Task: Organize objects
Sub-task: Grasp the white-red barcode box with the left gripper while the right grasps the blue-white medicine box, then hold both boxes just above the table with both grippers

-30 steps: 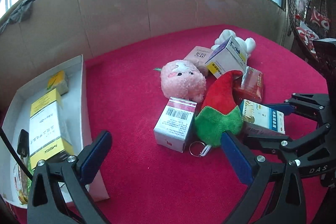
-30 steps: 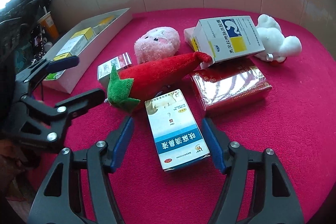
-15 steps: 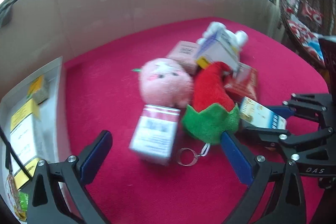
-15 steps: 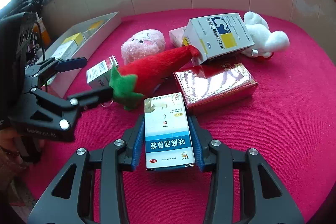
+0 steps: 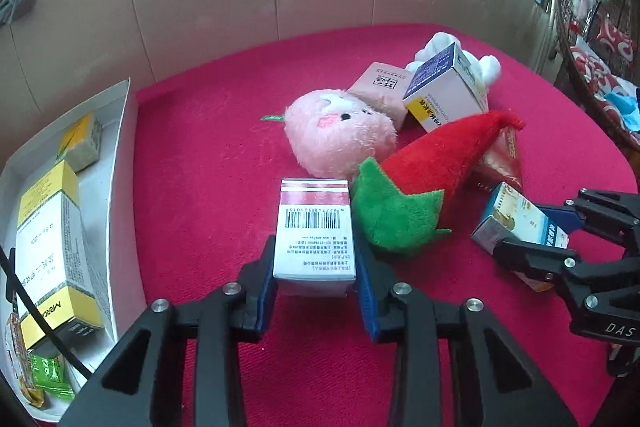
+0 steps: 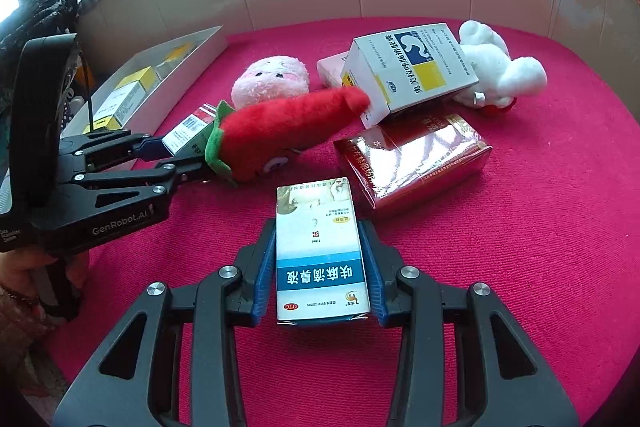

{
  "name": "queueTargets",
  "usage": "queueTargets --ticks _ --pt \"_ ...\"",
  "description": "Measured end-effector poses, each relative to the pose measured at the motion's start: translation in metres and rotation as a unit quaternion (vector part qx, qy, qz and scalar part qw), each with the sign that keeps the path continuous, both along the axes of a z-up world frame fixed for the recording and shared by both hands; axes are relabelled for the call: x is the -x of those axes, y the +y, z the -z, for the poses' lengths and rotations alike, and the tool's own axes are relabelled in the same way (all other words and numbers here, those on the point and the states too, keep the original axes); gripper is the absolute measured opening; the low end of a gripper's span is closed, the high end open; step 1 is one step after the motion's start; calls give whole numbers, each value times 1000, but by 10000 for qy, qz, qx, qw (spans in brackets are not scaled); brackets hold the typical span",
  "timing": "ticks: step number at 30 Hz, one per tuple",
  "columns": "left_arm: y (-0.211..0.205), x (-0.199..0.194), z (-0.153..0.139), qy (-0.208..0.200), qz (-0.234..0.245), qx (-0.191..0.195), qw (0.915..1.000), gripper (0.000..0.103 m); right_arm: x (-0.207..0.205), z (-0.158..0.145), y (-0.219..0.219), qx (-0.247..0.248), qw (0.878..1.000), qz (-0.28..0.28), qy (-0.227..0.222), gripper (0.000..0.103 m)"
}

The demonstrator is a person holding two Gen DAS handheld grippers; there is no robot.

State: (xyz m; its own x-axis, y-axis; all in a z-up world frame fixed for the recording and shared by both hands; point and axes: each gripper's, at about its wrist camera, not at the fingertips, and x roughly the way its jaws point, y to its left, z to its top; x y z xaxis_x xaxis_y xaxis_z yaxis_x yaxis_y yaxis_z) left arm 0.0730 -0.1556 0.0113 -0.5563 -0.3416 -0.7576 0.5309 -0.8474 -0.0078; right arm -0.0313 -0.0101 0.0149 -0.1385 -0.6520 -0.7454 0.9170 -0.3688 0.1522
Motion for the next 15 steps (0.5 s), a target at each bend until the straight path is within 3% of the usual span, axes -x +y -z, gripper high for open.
queueTargets --ticks 3,10,15 --pt "-3 -2 -1 81 7 -99 9999 35 0 0 1 11 10000 2 -19 39" --pt "4 1 -3 43 26 112 9999 34 1 1 0 11 10000 -2 -15 39" --pt "9 -10 -13 342 -67 312 9989 33 0 2 1 36 10000 31 -7 38"
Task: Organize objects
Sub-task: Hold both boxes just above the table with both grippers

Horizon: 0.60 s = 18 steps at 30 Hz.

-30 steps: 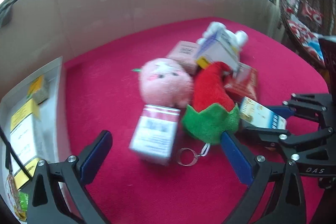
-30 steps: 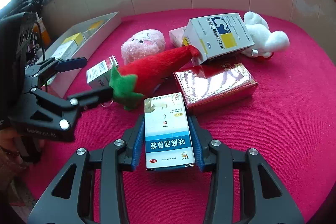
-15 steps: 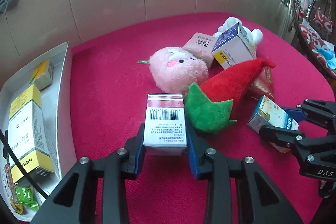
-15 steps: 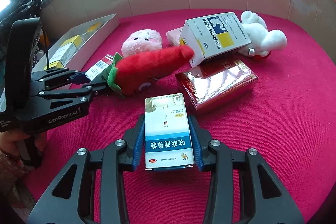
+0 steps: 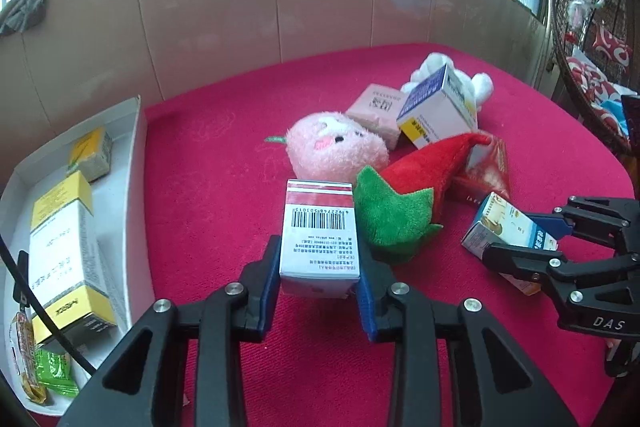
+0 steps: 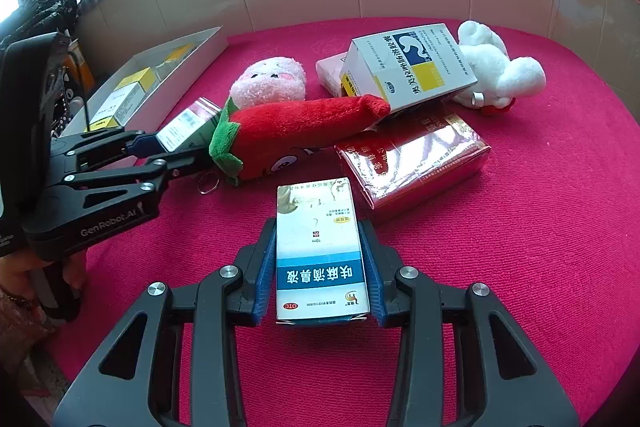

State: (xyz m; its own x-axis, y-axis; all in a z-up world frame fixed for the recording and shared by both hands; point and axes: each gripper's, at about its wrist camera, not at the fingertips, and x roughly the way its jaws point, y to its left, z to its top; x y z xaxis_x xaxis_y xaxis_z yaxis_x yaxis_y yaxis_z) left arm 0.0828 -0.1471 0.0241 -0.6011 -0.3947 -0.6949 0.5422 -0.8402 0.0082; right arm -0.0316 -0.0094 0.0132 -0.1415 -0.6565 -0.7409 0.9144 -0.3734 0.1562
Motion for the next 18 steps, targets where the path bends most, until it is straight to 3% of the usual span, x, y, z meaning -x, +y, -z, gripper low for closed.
queueTargets --ticks 8,18 --pt "11 -14 -13 351 -154 346 9987 33 3 -3 4 138 9998 109 -17 38" --pt "15 -25 -20 633 -320 421 9966 33 6 -6 7 239 9995 198 -50 38"
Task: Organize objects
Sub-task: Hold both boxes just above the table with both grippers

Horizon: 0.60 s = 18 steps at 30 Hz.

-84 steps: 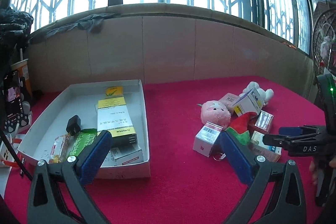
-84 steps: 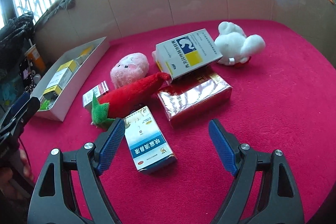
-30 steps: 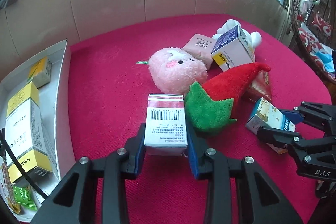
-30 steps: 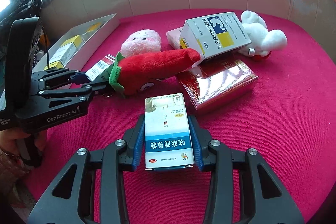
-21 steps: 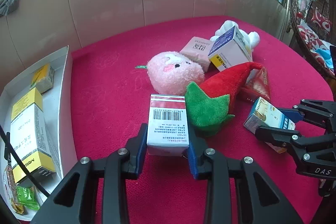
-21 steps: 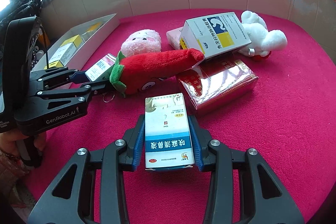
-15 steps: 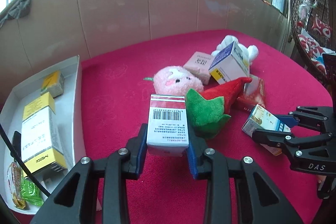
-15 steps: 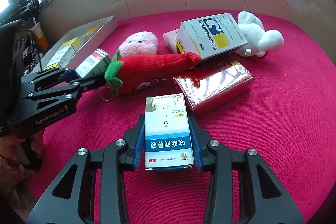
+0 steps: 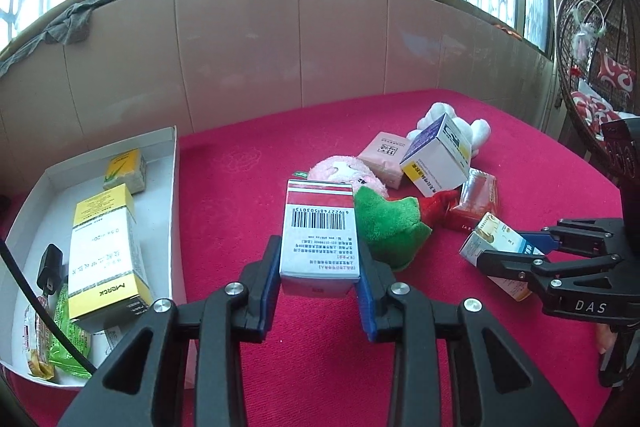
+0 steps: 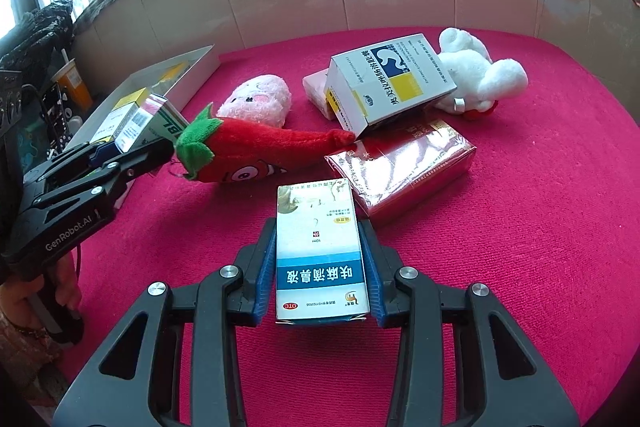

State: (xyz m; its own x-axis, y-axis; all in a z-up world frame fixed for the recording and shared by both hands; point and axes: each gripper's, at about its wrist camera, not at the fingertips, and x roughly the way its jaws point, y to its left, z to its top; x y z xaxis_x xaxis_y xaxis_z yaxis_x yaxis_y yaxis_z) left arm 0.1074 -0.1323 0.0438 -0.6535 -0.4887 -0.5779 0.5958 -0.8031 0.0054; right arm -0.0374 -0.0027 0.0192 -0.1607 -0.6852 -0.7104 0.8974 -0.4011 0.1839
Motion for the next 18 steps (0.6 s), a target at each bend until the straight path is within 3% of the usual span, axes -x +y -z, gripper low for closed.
queueTargets --ticks 18 --pt "-5 11 12 -326 113 -326 9989 34 3 2 -2 -54 9999 65 -58 38"
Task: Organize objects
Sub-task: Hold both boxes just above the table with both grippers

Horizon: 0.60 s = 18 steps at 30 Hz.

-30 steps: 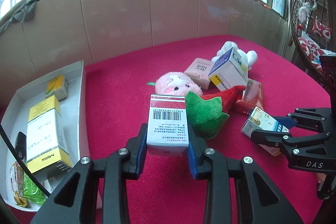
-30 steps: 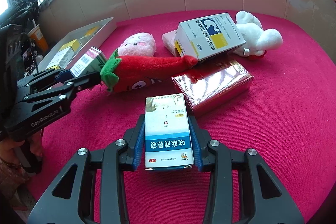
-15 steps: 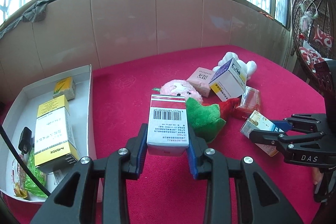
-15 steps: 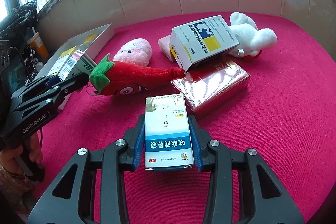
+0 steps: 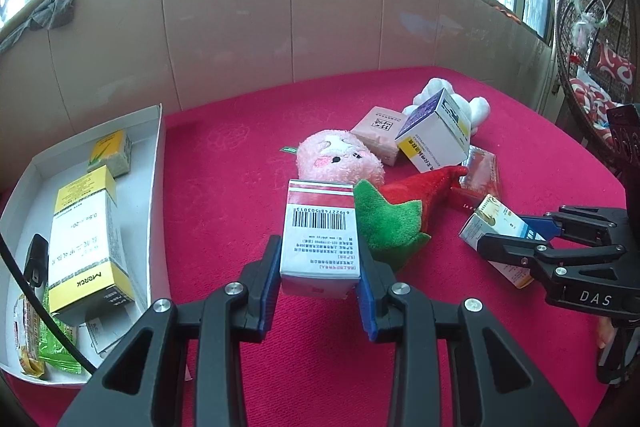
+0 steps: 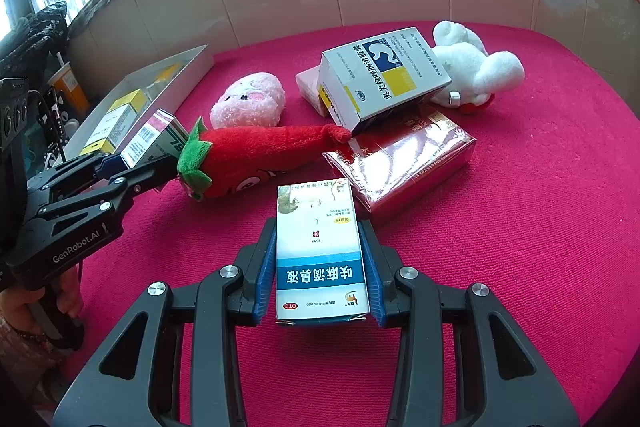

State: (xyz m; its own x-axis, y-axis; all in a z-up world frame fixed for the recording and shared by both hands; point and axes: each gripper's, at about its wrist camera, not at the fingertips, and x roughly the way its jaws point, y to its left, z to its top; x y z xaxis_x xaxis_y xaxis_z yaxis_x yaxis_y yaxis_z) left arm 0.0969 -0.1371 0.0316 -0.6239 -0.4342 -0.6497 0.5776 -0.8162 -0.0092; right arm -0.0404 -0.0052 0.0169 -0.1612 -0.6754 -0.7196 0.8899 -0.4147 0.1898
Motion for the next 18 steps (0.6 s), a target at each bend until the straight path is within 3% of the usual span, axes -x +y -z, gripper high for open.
queueTargets --ticks 7,11,13,18 --pt "-9 14 16 -438 27 -369 9984 34 1 2 -1 -62 10000 26 -20 38" --pt "-13 13 19 -429 2 -524 9977 34 1 2 -1 -94 9999 36 -19 38" --pt "-12 12 18 -434 -24 -488 9979 38 1 3 -1 -101 9999 35 -23 38" --pt "-11 12 17 -340 27 -517 9981 65 1 2 -2 -101 9999 35 -22 38"
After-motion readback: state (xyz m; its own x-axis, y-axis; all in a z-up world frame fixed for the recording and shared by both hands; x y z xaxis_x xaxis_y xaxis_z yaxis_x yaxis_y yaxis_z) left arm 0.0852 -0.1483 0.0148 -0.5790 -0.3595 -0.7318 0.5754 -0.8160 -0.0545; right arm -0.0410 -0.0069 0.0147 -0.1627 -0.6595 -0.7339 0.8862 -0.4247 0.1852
